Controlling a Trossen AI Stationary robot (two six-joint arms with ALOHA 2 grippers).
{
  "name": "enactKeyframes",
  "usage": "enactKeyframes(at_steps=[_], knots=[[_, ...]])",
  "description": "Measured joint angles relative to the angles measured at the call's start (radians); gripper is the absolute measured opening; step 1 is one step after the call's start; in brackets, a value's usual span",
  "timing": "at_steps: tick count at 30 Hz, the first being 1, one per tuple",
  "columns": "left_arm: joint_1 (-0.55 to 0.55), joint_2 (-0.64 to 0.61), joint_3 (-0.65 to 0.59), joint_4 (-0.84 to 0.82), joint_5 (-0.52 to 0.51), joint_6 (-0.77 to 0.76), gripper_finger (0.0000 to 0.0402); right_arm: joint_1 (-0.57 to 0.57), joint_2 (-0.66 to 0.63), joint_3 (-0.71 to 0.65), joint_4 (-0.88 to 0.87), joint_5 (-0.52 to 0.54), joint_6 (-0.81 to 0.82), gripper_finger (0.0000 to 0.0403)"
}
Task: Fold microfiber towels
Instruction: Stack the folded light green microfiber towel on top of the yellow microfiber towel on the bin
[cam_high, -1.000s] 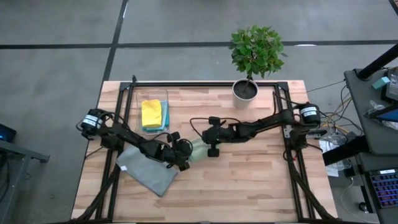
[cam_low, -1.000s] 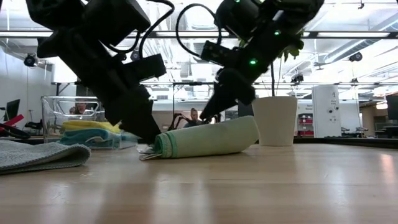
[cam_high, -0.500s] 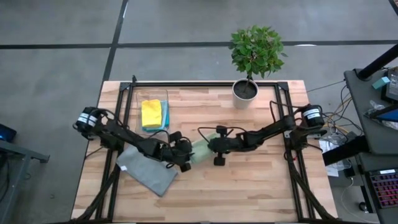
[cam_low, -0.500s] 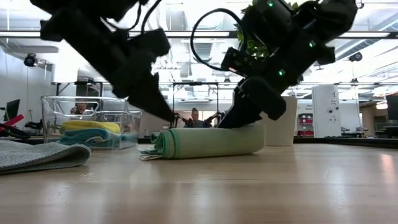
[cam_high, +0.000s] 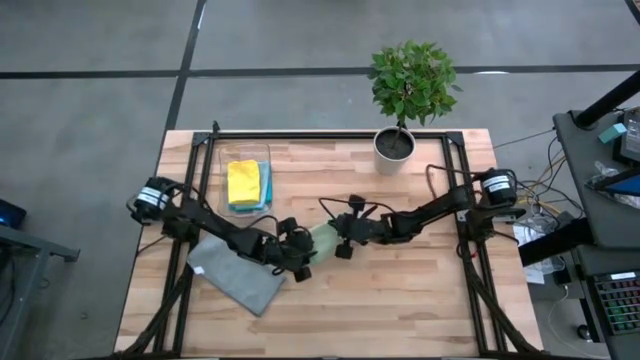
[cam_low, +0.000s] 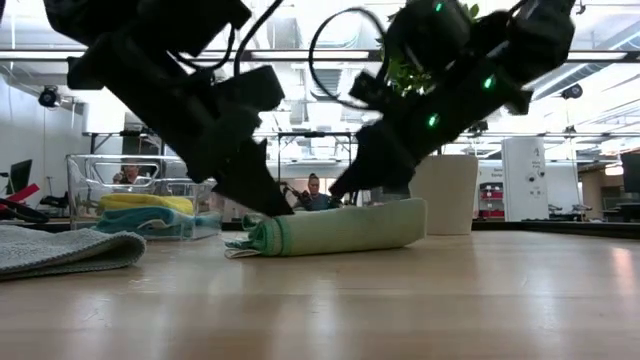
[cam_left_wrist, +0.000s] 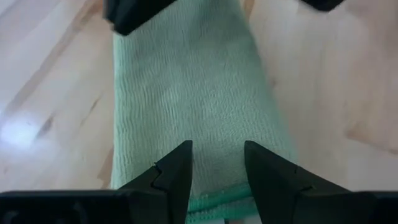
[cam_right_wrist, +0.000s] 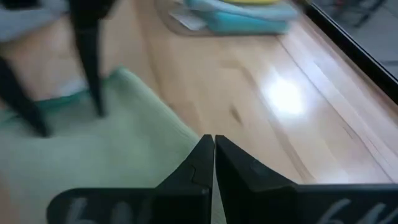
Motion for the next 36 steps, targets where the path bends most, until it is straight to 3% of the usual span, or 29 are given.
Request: enactKeyframes(at_steps=[5,15,27,36], knots=[[0.0,0.033,-0.001,0.01,0.0,-0.002,0.0132,-0.009,0.093,-0.004,0.051,0.113,0.035,0.0008],[0.0,0.085,0.001,0.032,0.014,-0.028,0.0132,-0.016,0.209,-0.003,0.1,0.144,0.095,0.0008],[-0.002,-0.018,-0.004,-0.016,0.045,0.001,0.0132,-0.01,0.037,-0.01,0.037,0.146,0.014,0.0008],[-0.002,-0.044,-0.003,0.006,0.055,-0.007,0.0132,0.028,-0.055,-0.021,0.012,0.144,0.047,0.0008]])
